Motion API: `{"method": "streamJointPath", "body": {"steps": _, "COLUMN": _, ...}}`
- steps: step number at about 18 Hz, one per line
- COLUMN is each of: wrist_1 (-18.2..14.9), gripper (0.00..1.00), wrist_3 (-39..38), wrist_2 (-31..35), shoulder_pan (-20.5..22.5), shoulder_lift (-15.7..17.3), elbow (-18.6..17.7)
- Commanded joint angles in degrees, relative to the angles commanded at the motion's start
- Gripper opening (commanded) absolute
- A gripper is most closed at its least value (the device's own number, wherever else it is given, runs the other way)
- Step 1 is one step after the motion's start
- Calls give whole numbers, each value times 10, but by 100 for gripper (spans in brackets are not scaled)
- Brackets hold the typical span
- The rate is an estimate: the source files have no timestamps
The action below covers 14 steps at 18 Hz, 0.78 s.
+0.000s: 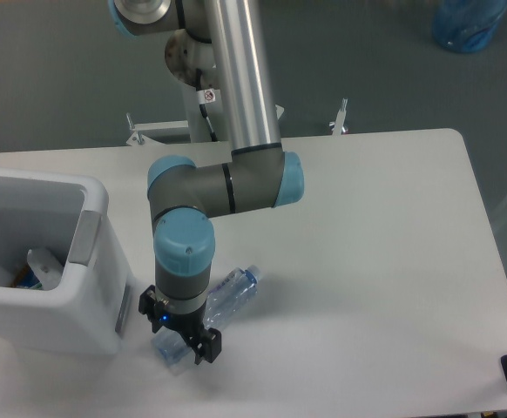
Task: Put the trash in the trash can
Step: 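Close the gripper around the bottle's middle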
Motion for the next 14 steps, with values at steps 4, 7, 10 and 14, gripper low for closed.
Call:
{"method": "streamJointPath", "body": {"steps": 4, "wrist_1": 0, "gripper": 99, "wrist_3": -1, "wrist_2": 27, "shoulder_pan": -13, "shoulder_lift": -11, "elbow": 5}}
{"method": "streamJointPath", "body": {"steps": 7, "wrist_1": 0, "gripper": 97, "wrist_3": -1, "wrist_2": 28, "shoulder_pan": -13, "shoulder_lift": -12, "elbow": 6}}
{"method": "streamJointPath", "body": {"steps": 10, "wrist_1": 0, "gripper": 87, "wrist_3": 0, "wrist_2": 29, "shoulder_pan": -13, "shoulder_lift": -19, "elbow": 12}}
{"method": "streamJointPath", "body": {"steps": 14, "wrist_1": 0, "gripper": 68, "wrist_3": 1, "wrist_2": 30, "shoulder_pan": -12, "shoulder_lift": -19, "elbow": 18}}
